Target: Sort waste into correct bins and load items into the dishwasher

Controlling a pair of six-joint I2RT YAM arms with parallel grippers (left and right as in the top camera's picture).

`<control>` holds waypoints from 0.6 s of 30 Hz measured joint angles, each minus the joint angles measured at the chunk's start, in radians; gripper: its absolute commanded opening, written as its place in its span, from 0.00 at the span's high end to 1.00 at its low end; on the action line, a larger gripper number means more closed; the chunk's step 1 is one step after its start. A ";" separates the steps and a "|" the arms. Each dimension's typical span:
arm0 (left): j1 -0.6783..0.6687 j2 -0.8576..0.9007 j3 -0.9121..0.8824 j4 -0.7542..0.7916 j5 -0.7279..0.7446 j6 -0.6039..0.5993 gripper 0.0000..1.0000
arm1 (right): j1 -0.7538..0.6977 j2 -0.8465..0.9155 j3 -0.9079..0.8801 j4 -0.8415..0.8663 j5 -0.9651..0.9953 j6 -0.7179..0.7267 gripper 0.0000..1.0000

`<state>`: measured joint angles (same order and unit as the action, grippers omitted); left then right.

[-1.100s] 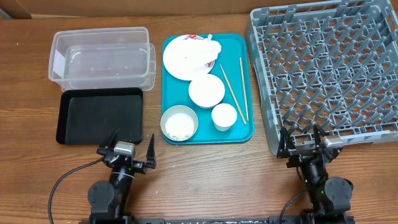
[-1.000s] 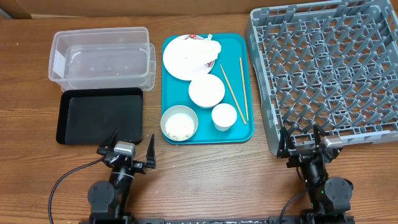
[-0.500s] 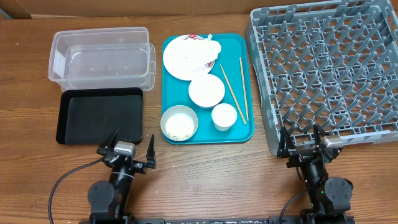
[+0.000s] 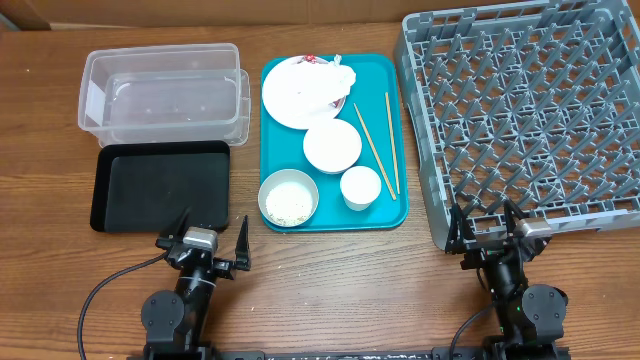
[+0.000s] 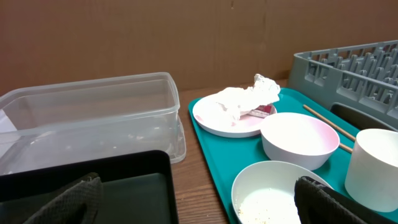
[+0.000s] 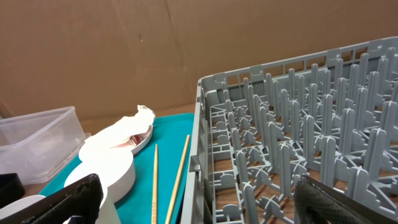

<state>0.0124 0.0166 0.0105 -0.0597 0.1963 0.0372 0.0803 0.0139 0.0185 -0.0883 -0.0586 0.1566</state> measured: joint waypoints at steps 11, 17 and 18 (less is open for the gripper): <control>0.000 0.000 0.000 0.002 0.000 0.000 0.00 | 0.000 0.000 0.000 -0.001 0.042 0.000 0.00; 0.000 0.000 0.000 0.001 0.000 0.000 0.00 | 0.000 0.000 0.000 0.000 0.040 0.000 0.00; 0.000 0.000 0.000 0.001 0.000 0.000 0.00 | 0.000 0.000 0.000 0.000 0.035 0.000 0.00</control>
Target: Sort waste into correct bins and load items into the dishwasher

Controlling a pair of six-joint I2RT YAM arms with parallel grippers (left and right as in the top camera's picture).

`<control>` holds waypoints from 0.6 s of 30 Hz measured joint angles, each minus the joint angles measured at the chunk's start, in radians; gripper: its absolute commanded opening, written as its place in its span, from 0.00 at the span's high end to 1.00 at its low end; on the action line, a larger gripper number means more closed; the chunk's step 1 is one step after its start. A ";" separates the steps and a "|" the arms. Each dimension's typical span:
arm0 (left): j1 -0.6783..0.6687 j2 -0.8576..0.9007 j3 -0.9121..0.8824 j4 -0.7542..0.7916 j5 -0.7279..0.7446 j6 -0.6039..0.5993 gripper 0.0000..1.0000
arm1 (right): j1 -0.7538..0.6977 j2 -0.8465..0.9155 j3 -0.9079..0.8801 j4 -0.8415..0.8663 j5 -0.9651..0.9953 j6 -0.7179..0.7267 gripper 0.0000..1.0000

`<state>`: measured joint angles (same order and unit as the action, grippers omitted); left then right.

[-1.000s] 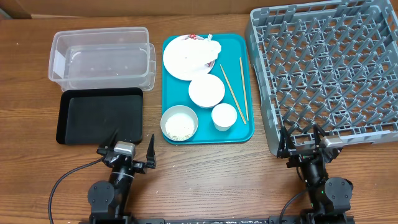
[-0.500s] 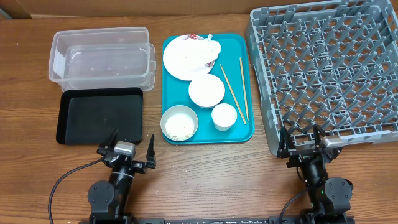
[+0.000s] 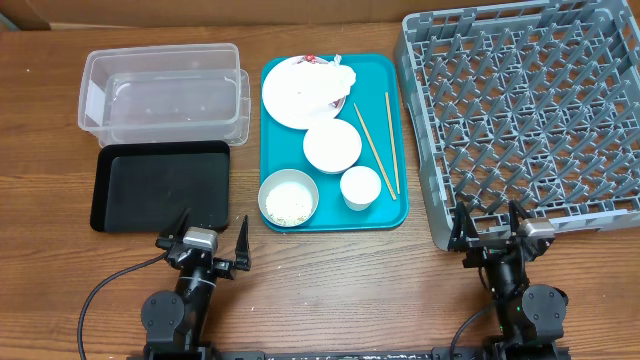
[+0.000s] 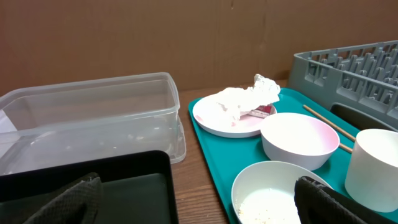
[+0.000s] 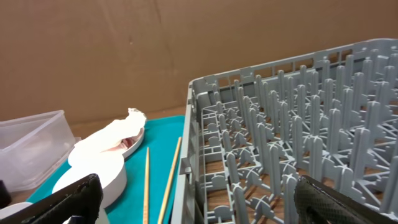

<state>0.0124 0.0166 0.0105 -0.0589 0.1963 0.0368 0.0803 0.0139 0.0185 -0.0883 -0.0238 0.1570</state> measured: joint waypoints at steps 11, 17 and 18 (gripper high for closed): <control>0.000 0.000 -0.001 0.029 0.000 -0.016 0.00 | 0.000 0.000 0.000 0.042 -0.013 0.000 0.00; 0.000 0.000 0.000 0.068 0.000 -0.061 0.00 | 0.000 0.000 0.000 0.104 -0.013 -0.034 0.00; 0.000 0.000 0.002 0.068 0.000 -0.064 0.00 | 0.000 0.000 0.002 0.101 -0.013 -0.050 0.00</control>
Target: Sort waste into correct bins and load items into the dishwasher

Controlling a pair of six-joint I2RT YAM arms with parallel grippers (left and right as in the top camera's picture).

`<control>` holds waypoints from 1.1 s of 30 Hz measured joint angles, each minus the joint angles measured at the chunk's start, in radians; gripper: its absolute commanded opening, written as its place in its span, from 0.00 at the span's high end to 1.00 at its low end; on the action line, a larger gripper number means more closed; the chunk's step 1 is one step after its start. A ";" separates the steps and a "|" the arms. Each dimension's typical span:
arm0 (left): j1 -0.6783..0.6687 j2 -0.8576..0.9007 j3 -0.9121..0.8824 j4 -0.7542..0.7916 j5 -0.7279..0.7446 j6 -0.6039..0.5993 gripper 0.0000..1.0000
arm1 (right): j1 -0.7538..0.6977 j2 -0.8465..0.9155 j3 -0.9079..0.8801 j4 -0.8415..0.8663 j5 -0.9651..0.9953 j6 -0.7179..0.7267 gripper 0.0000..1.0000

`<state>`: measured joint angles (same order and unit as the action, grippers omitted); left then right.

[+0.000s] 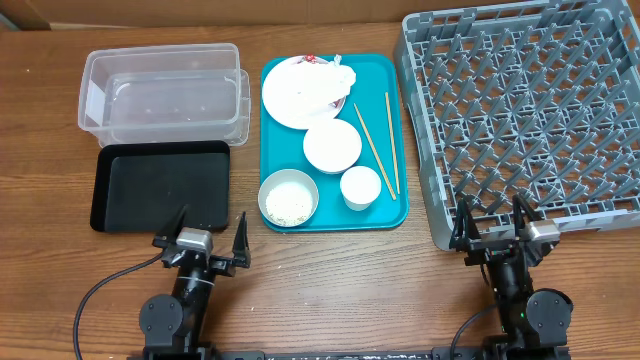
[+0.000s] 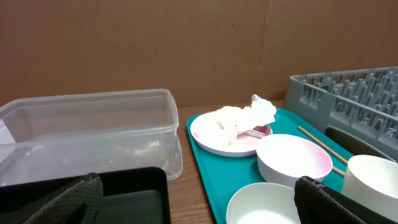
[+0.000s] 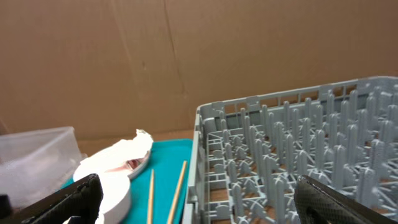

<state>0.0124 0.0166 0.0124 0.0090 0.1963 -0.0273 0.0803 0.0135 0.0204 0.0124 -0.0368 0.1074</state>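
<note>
A teal tray (image 1: 280, 145) holds a plate with a crumpled napkin (image 1: 300, 88), a white bowl (image 1: 332, 146), a bowl with white crumbs (image 1: 289, 198), a white cup (image 1: 360, 187) and two chopsticks (image 1: 373, 138). The grey dishwasher rack (image 1: 520, 110) stands to its right. A clear plastic bin (image 1: 165, 95) and a black tray (image 1: 160, 185) lie to its left. My left gripper (image 1: 207, 245) is open near the front edge, below the black tray, with nothing between its fingers (image 2: 74, 199). My right gripper (image 1: 497, 232) is open at the rack's front edge (image 3: 205, 155), also holding nothing.
A brown cardboard wall (image 2: 186, 43) closes off the far side of the wooden table (image 1: 330, 280). The rack's near wall (image 1: 530, 225) stands right in front of the right gripper. Cables run from both arm bases along the front edge.
Both wrist views show the scene a little lower in frame, and overhead both grippers sit slightly nearer the front edge. Nothing on the table has moved and both grippers stay open.
Both grippers stood open and empty at the front edge. Then the right wrist view had turned slightly toward the rack while the left held still. Now both arms have shifted slightly, with every item where it was.
</note>
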 measured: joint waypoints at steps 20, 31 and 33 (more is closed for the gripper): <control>0.000 0.573 0.614 -0.195 0.018 0.085 0.00 | 0.000 0.316 0.556 -0.283 0.000 -0.078 0.00; -0.018 1.249 1.453 -0.782 0.051 0.133 0.00 | 0.000 0.705 0.972 -0.647 -0.001 -0.081 0.00; -0.039 1.378 1.640 -0.895 0.055 0.143 0.00 | 0.000 0.768 1.042 -0.719 -0.004 -0.082 0.00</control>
<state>-0.0261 1.3941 1.6520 -0.8864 0.2512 0.1162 0.0803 0.7815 1.0626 -0.7063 -0.0410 0.0257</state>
